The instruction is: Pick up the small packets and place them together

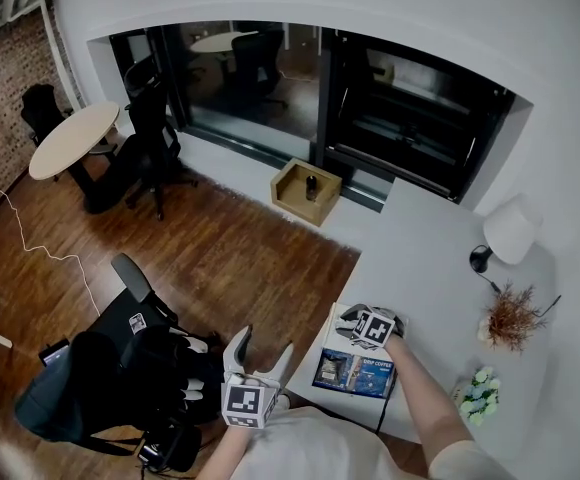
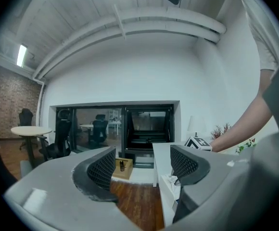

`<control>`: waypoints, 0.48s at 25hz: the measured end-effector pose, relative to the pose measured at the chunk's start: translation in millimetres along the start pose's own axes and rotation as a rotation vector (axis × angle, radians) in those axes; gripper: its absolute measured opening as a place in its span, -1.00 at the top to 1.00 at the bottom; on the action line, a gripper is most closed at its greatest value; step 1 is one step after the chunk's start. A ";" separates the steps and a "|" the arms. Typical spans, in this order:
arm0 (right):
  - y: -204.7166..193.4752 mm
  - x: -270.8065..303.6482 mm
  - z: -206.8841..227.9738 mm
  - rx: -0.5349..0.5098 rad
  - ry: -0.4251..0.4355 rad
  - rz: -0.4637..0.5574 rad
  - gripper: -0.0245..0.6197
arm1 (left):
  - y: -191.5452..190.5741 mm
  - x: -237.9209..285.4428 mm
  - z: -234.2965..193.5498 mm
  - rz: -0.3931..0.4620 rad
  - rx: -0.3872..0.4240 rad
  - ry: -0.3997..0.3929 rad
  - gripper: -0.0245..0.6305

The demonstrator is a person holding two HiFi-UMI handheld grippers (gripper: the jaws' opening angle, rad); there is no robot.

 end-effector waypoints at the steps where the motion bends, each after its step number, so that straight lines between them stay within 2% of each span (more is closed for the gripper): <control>1: -0.3 1.0 2.9 0.012 -0.007 0.000 0.43 | 0.3 0.2 -0.6 0.001 0.000 0.001 -0.16; 3: 2.0 0.2 6.7 0.031 -0.020 0.008 0.26 | -0.4 1.1 -0.2 -0.005 0.003 -0.002 -0.16; 7: 3.7 1.7 8.7 0.006 -0.055 0.013 0.20 | -3.3 3.7 2.6 -0.014 -0.002 -0.012 -0.16; 10: 3.1 1.9 12.2 0.033 -0.077 0.011 0.18 | -4.1 5.9 4.0 -0.018 -0.003 -0.019 -0.16; 12: 2.7 1.3 16.7 0.044 -0.109 0.011 -0.01 | -5.3 6.8 4.3 -0.023 0.001 -0.024 -0.16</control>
Point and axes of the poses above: the fingertips, and each gripper's own axes: x forward along the fingers, z to its right, y out of its top, the point moved 1 cm from there along -x, backward along the fingers, and after that the axes turned 9 degrees about -y, right-handed, at the moved point
